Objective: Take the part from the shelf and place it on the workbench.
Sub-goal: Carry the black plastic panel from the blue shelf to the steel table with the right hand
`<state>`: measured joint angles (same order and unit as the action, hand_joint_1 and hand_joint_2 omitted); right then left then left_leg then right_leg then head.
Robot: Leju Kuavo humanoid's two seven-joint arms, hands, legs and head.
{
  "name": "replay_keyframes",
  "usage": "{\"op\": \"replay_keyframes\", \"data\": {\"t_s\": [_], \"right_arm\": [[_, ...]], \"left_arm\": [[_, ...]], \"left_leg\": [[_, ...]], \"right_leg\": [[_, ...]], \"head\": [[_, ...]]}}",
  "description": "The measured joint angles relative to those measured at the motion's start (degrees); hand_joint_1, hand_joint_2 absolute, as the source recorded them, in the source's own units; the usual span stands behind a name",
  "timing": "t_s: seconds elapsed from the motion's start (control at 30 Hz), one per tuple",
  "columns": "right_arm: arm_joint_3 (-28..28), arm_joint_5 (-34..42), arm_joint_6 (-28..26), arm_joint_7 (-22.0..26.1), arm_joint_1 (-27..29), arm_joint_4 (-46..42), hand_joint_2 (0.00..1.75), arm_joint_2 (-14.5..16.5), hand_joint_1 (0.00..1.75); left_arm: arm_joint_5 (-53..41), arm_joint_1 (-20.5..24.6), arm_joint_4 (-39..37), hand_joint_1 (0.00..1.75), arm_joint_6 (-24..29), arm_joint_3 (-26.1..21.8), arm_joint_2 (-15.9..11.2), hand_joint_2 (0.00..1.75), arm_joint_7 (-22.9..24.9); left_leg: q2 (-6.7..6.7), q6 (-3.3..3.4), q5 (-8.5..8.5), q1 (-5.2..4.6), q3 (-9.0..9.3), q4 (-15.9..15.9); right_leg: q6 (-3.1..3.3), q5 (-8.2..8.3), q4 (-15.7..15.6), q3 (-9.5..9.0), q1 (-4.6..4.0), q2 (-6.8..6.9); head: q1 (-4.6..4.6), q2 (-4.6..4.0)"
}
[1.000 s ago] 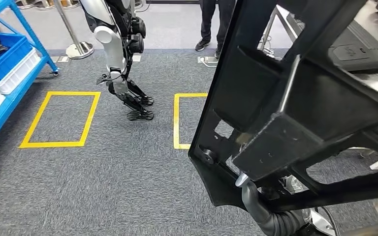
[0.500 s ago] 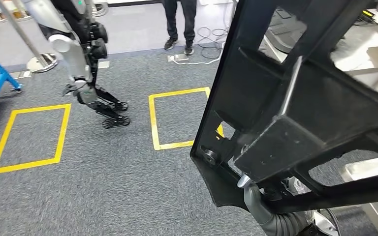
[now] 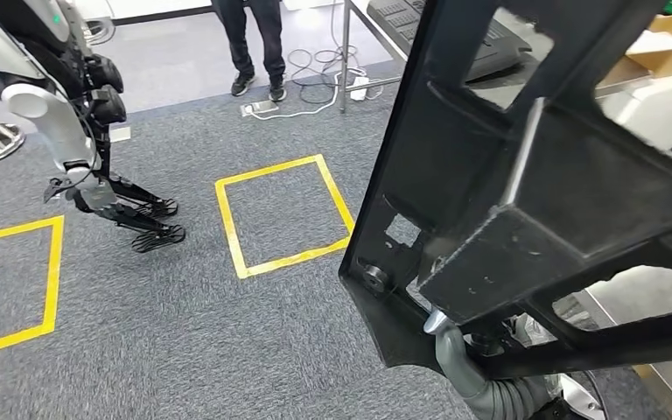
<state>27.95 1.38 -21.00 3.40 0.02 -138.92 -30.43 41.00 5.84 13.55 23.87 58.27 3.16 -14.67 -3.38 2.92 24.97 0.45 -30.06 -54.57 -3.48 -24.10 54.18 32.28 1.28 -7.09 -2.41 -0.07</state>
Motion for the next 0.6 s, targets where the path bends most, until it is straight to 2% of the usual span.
{"op": "replay_keyframes", "data": {"t_s": [0.03,0.1,0.13,0.17,0.2,0.23,0.27,0.33,0.37,0.4,0.43,0.47,0.5,0.57,0.6], "right_arm": [[-0.05,0.0,0.0,-0.01,-0.03,-0.01,1.75,-0.03,1.75],[-0.21,0.0,0.0,-0.02,-0.09,-0.03,1.75,-0.07,1.75],[-0.25,0.0,0.0,-0.02,-0.13,-0.03,1.75,-0.09,1.75],[-0.28,0.01,0.0,-0.03,-0.12,-0.03,1.75,-0.09,1.75],[-0.28,0.01,0.0,-0.06,-0.1,-0.03,1.75,-0.09,1.75],[-0.28,0.03,0.0,-0.08,-0.09,-0.03,1.75,-0.09,1.75],[-0.3,0.05,0.0,-0.1,-0.09,-0.03,1.75,-0.09,1.75],[-0.36,0.12,0.01,-0.13,-0.11,-0.03,1.75,-0.09,1.75],[-0.4,0.19,0.01,-0.13,-0.14,-0.04,1.75,-0.09,1.75],[-0.44,0.25,0.02,-0.14,-0.16,-0.05,1.75,-0.11,1.75],[-0.46,0.31,0.02,-0.15,-0.18,-0.07,1.75,-0.13,1.75],[-0.49,0.36,0.02,-0.15,-0.18,-0.1,1.75,-0.14,1.75],[-0.52,0.38,0.02,-0.16,-0.18,-0.14,1.75,-0.15,1.75],[-0.6,0.41,0.04,-0.17,-0.22,-0.18,1.75,-0.16,1.75],[-0.63,0.42,0.05,-0.18,-0.25,-0.19,1.75,-0.15,1.75]], "left_arm": [[0.0,0.08,0.0,0.0,0.01,-0.01,0.02,1.75,0.0],[0.0,0.07,0.0,0.0,0.01,-0.02,0.04,1.75,0.0],[0.0,-0.03,0.0,0.0,0.0,-0.02,0.04,1.75,0.01],[0.0,-0.14,0.0,0.0,0.0,-0.02,0.05,1.75,0.05],[0.0,-0.19,0.0,0.0,-0.01,-0.02,0.05,1.75,0.1],[0.01,-0.17,0.0,0.0,-0.01,-0.02,0.05,1.75,0.15],[0.01,-0.08,0.0,0.0,-0.01,-0.02,0.05,1.75,0.2],[0.02,0.1,0.0,0.0,-0.01,-0.02,0.05,1.75,0.25],[0.05,0.15,0.0,0.0,0.0,-0.02,0.04,1.75,0.26],[0.1,0.17,0.0,0.0,0.01,-0.02,0.04,1.75,0.27],[0.16,0.15,0.0,0.0,0.01,-0.02,0.05,1.75,0.28],[0.21,0.16,0.0,0.0,0.01,-0.01,0.05,1.75,0.3],[0.24,0.18,0.0,0.0,0.0,-0.01,0.07,1.75,0.31],[0.26,0.21,0.0,0.0,-0.01,-0.01,0.07,1.75,0.28],[0.28,0.14,0.0,0.0,-0.01,-0.01,0.07,1.75,0.28]], "left_leg": [[0.71,0.41,-0.16,-0.02,0.03,0.15],[2.29,0.97,-0.27,-0.17,0.04,0.31],[3.13,1.13,-0.23,-0.32,-0.02,0.3],[4.0,1.21,-0.2,-0.48,-0.08,0.3],[4.82,1.24,-0.18,-0.6,-0.13,0.29],[5.59,1.26,-0.16,-0.69,-0.15,0.28],[6.29,1.24,-0.13,-0.75,-0.12,0.28],[7.46,1.02,0.04,-0.98,0.15,0.24],[7.94,0.8,0.15,-1.09,0.31,0.21],[8.41,0.54,0.22,-1.19,0.45,0.18],[8.95,0.24,0.26,-1.21,0.55,0.21],[9.51,-0.07,0.31,-1.17,0.64,0.23],[9.35,-0.45,0.57,-1.04,0.63,-0.05],[7.24,-1.15,2.75,-0.75,-0.61,-3.23],[5.67,-1.41,4.68,-0.56,-2.17,-6.74]], "right_leg": [[-0.18,-0.81,1.26,0.62,0.01,1.36],[-0.39,-4.46,7.75,3.56,-0.11,4.95],[-0.5,-6.55,12.18,5.6,-0.13,5.86],[-0.58,-8.0,15.92,7.36,-0.11,6.21],[-0.6,-8.4,17.82,8.21,-0.11,6.33],[-0.57,-7.67,17.21,7.76,-0.11,6.43],[-0.48,-6.04,14.1,5.99,-0.14,6.77],[-0.12,-2.64,5.13,0.8,-0.45,9.41],[0.12,-1.7,1.97,-0.94,-0.69,10.6],[0.38,-1.33,0.38,-1.74,-0.95,11.42],[0.62,-1.31,0.09,-1.69,-1.17,11.28],[0.95,-1.11,0.01,-1.55,-1.16,10.51],[1.25,-0.91,-0.07,-1.47,-1.06,9.88],[1.87,-0.48,-0.29,-1.38,-0.72,8.67],[2.06,-0.34,-0.31,-1.25,-0.65,8.08]], "head": [[-0.02,0.0],[-0.06,0.0],[-0.06,0.0],[-0.05,0.0],[-0.04,0.0],[-0.04,0.0],[-0.03,0.0],[-0.02,-0.01],[0.0,-0.01],[0.02,-0.01],[0.04,-0.01],[0.03,-0.01],[0.04,0.0],[0.08,0.0],[0.11,0.0]]}}
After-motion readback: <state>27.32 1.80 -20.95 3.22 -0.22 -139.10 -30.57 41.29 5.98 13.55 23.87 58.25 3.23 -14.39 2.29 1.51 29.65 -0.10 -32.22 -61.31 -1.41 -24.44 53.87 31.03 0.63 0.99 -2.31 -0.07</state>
